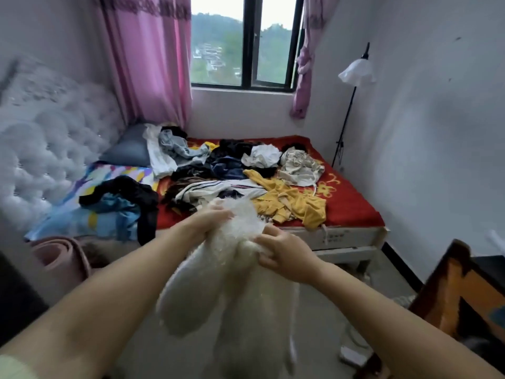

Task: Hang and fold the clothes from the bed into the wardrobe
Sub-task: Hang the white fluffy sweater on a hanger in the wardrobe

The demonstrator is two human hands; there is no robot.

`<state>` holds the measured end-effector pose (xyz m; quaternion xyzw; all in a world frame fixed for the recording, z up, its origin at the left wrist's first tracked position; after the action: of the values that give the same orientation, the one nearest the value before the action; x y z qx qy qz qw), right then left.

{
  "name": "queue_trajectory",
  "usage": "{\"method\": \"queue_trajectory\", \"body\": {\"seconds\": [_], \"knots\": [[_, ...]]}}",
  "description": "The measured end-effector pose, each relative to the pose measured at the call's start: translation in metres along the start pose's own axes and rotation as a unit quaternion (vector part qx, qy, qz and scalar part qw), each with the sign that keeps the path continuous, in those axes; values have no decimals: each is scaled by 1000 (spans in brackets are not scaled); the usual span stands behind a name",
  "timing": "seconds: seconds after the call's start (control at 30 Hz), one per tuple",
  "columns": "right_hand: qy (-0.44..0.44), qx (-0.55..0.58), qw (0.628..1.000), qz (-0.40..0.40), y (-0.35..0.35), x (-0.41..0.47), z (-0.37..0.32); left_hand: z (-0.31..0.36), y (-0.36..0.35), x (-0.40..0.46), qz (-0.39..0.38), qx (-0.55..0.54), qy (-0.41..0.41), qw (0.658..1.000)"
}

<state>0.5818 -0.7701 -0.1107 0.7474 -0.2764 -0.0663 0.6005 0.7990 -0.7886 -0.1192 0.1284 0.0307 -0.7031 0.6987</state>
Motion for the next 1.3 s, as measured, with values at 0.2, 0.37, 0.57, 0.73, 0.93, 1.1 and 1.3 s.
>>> {"method": "queue_trajectory", "body": {"seconds": [0.2, 0.37, 0.57, 0.73, 0.93, 1.1, 1.3], "knots": [[-44, 168, 974, -142, -49, 41, -40, -16, 63, -60, 53, -239, -26, 969], [-179, 331, 925, -58, -46, 85, -26, -13, 101, -111, 30, -219, -19, 975], [-78, 234, 941, -232, -78, 146, -75, 8, 153, -158, 175, -147, -23, 973], [-49, 297, 937, -177, -89, 179, -108, 21, 177, -194, 172, -137, -21, 975], [-73, 421, 900, -80, -69, 210, -119, 6, 225, -241, 313, -57, 40, 947], [-1, 471, 879, -75, -45, 239, -168, 13, 190, -217, 434, 177, -33, 883], [50, 413, 900, -131, -59, 240, -195, -5, 154, -201, 372, 162, 46, 913]]}}
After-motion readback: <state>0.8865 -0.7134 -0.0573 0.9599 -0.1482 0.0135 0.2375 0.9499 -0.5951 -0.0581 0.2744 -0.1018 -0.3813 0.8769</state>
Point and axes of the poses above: each hand's wrist, its own x-axis towards the middle knuckle, its own y-axis out of the back of the hand, z = x × y, the point moved 2 cm from there along x, towards the middle knuckle, and after that the axes turned 6 degrees about -z, right-handed, at the moved point
